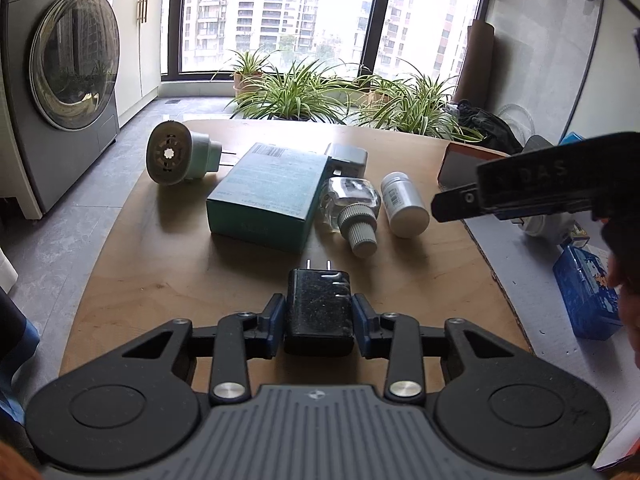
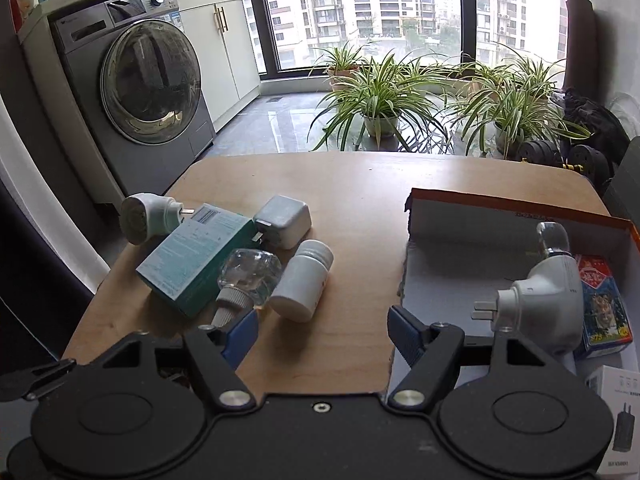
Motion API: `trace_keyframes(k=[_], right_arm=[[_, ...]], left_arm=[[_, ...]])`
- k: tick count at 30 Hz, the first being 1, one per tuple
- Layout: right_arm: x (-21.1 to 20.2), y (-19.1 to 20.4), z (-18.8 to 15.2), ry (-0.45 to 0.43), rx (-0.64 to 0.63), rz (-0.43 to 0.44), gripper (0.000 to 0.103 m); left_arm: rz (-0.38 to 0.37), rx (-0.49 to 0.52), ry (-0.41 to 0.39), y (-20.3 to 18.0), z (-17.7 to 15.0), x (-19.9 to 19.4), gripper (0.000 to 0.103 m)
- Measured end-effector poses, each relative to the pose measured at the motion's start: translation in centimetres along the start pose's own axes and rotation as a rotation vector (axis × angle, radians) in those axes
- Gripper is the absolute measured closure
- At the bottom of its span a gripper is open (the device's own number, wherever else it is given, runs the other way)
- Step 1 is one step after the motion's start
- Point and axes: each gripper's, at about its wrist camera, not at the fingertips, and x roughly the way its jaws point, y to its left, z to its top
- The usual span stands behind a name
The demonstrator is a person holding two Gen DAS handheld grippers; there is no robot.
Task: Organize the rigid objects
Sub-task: 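Grasp the white pill bottle with the right tool while the left tool holds the adapter, then carry the adapter with the left tool while the right tool carries the pill bottle to the tray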
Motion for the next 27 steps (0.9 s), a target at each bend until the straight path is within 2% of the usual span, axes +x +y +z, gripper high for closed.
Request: trace_keyframes(k=[7, 13, 14, 15, 16, 17, 21, 27], right_arm=[[4.8, 0.0, 1.6, 0.072, 0.032, 0.004, 0.028], [5.5, 0.4, 2.5, 0.042, 0.034, 0.012, 0.029], [5.9, 0.6, 2.6, 0.053, 0.018, 0.003, 0.033], [6.1, 0.7, 2.7, 0.061, 0.003, -0.007, 0.047], [6.2, 0.9, 2.8, 0.059, -0.023, -0.026, 0.057], [6.2, 0.9, 2.8, 0.061, -0.032, -0.025, 0.062], [4.4, 0.3, 2.0, 0.046, -0.02, -0.013, 0.063], [-2.0, -0.8, -0.3, -0.017, 0.006, 0.003, 0.063]], left_arm=[[-0.01, -0.035, -0.019, 0.2, 0.0, -0.7, 0.067], [-0.017, -0.062, -0.02, 0.4, 0.3, -0.6, 0.067], [-0.016, -0.065, -0.02, 0.4, 0.3, -0.6, 0.067], [-0.013, -0.066, -0.019, 0.5, 0.3, -0.6, 0.067], [-0.013, -0.068, -0.018, 0.5, 0.3, -0.6, 0.067], [-0.013, -0.07, -0.017, 0.5, 0.3, -0.6, 0.067], [-0.013, -0.081, -0.023, 0.3, 0.4, -0.8, 0.067], [-0.021, -0.073, -0.049, -1.0, 0.9, -2.1, 0.067]])
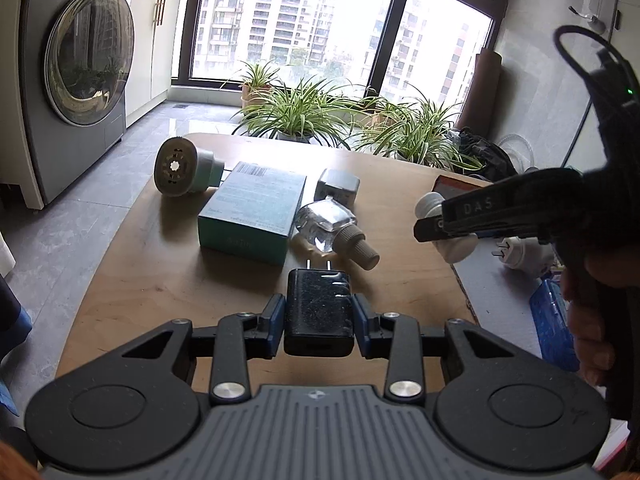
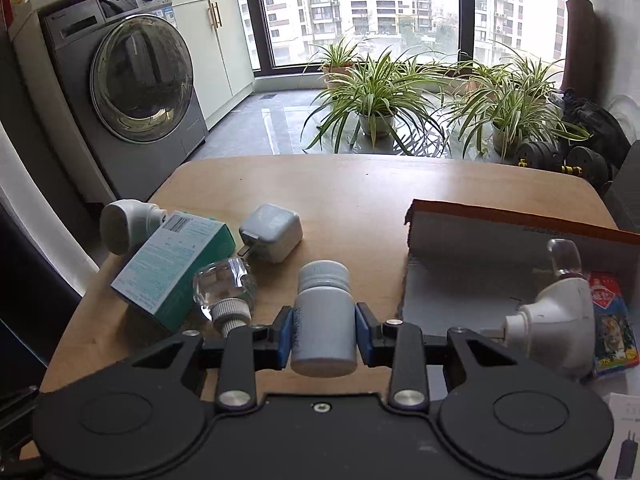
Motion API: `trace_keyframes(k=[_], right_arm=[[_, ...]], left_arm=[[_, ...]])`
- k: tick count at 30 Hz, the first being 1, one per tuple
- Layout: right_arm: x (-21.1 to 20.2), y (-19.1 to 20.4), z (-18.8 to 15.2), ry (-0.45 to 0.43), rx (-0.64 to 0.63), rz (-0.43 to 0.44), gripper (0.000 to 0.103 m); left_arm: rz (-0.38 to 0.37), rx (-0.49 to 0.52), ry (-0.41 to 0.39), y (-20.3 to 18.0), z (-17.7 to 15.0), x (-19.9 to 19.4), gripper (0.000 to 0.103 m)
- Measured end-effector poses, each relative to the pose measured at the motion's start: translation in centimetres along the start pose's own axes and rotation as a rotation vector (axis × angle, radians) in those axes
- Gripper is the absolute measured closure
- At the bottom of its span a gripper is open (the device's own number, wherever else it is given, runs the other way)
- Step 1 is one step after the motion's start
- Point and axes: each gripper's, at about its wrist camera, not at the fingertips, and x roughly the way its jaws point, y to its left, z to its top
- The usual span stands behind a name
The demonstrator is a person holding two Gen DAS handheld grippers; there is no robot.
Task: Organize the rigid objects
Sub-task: 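Carry the adapter with the left tool while the right tool carries the pill bottle to the tray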
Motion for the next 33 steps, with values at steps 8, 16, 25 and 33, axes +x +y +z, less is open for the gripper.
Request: trace_keyframes(k=[8, 16, 25, 33], right_arm=[[-9.8, -4.0, -4.6, -0.085, 0.08, -0.042, 0.063], [-16.6, -9.6, -9.9, -0.119, 0.173, -0.152, 0.063], [-20.2, -12.5, -13.3, -0.159, 0.206, -0.206, 0.063], [-21.0, -13.6, -14.1, -0.179, 0.236, -0.189, 0.063]], left_arm=[[-0.067, 0.033, -0.039, -4.2, 0.4, -2.7, 0.067], [-0.161, 0.099, -0.045, -10.4, -1.1, -4.4, 0.067], [-0.218, 0.128, -0.025, -15.7, -2.8, -4.8, 0.067], [-0.215, 0.159, -0.001, -17.7, -3.9, -4.8, 0.067]])
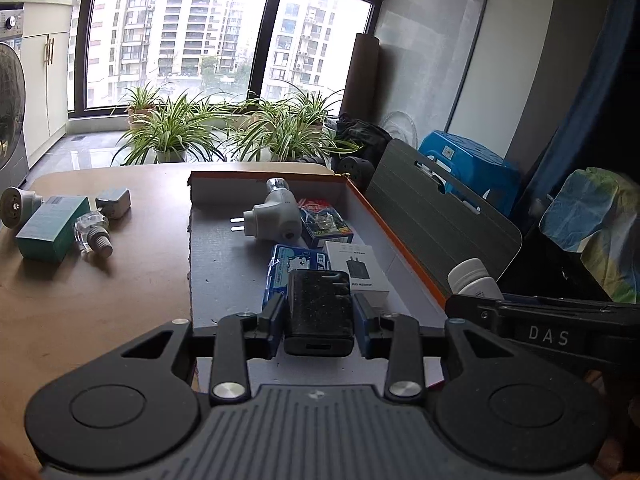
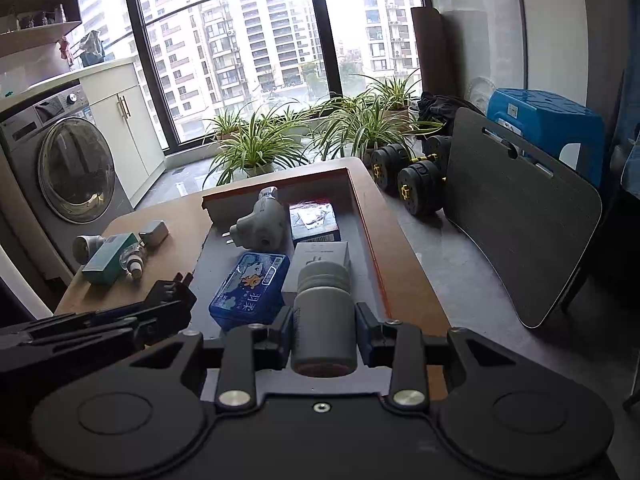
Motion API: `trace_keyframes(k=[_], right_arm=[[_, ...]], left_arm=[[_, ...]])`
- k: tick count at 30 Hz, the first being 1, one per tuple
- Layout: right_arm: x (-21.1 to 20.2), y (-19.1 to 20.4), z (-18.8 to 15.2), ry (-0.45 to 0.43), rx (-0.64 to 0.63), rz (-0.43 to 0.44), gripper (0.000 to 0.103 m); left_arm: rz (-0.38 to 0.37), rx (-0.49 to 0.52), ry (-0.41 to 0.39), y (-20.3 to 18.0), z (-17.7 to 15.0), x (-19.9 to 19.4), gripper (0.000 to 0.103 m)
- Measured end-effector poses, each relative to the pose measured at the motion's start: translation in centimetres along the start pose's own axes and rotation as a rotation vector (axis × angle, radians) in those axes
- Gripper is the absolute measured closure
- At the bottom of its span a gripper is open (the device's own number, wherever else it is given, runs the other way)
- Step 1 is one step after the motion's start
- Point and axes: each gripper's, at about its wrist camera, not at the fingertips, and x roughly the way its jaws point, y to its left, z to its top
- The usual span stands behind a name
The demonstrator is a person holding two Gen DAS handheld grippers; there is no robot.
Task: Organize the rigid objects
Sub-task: 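Carry the adapter with the left tool while the right tool carries the pill bottle to the tray, then lower the adapter with the left tool while the right tool lowers the pill bottle into the tray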
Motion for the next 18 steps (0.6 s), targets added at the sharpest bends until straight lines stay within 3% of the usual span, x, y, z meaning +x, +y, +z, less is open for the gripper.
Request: trace_keyframes(k=[18], right_arm=[[0.96, 0.2, -0.17, 0.02, -0.01, 0.018, 0.063]], left_arm=[[0.062, -0.005, 0.019, -0.21, -0.44, 0.44, 0.067]])
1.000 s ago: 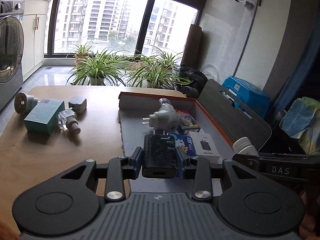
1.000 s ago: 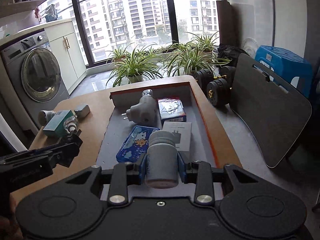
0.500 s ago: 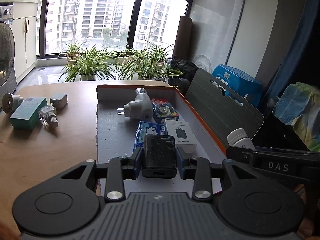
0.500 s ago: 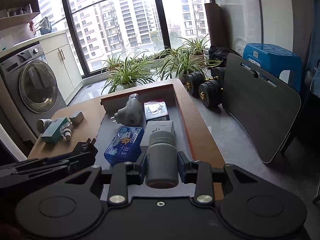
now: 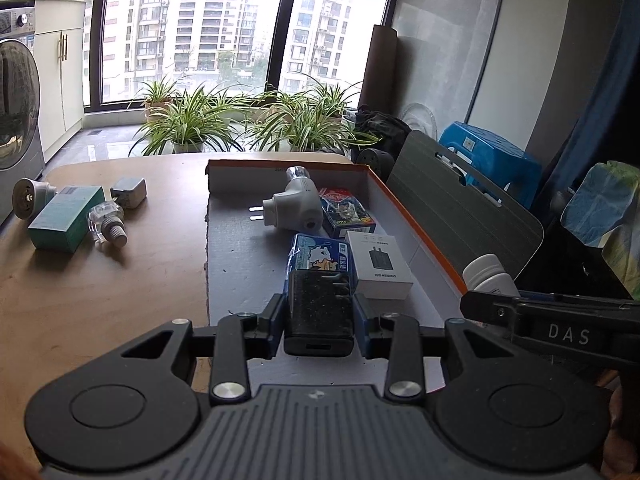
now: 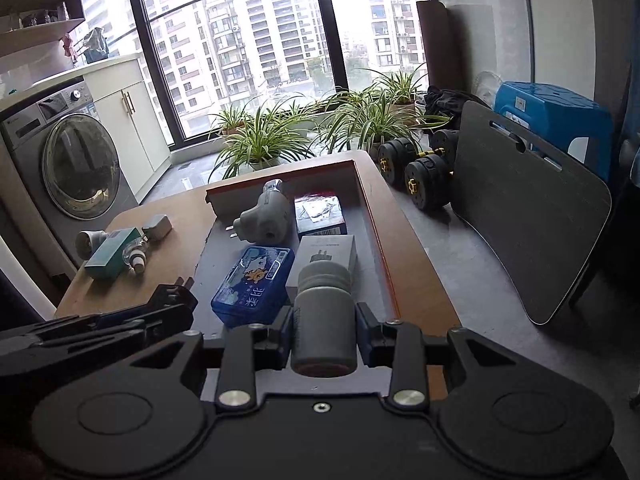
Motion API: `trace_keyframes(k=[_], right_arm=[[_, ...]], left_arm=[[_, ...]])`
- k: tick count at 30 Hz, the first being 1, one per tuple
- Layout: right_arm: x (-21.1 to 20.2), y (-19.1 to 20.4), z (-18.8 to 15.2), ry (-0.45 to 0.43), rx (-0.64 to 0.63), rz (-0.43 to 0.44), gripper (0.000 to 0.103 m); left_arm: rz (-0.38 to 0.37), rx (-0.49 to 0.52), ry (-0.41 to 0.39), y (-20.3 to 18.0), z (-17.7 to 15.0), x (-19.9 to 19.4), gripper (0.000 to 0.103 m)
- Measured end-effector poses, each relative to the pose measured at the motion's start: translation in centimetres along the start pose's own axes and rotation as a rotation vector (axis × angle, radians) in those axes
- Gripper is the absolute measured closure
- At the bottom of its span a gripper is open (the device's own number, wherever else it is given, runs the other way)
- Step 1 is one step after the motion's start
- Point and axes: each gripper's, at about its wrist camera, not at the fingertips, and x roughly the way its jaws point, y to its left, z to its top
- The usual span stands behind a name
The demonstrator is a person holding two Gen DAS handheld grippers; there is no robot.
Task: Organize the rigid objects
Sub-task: 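Lower the adapter with the left tool while the right tool lowers the pill bottle into the tray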
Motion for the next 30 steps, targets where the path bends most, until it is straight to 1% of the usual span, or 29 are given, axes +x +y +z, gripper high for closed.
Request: trace_keyframes(k=[20, 30], right_arm=[[1.0, 0.0, -0.1, 0.019, -0.007, -0.003, 0.063], [1.4, -0.1, -0.1, 0.026, -0.006, -0.002, 0.063]], left_arm=[[0.026, -0.013, 0.019, 0.6, -0.2, 0.5, 0.067], [0.024, -0.019, 0.025, 0.7, -0.3, 0.6, 0.067]])
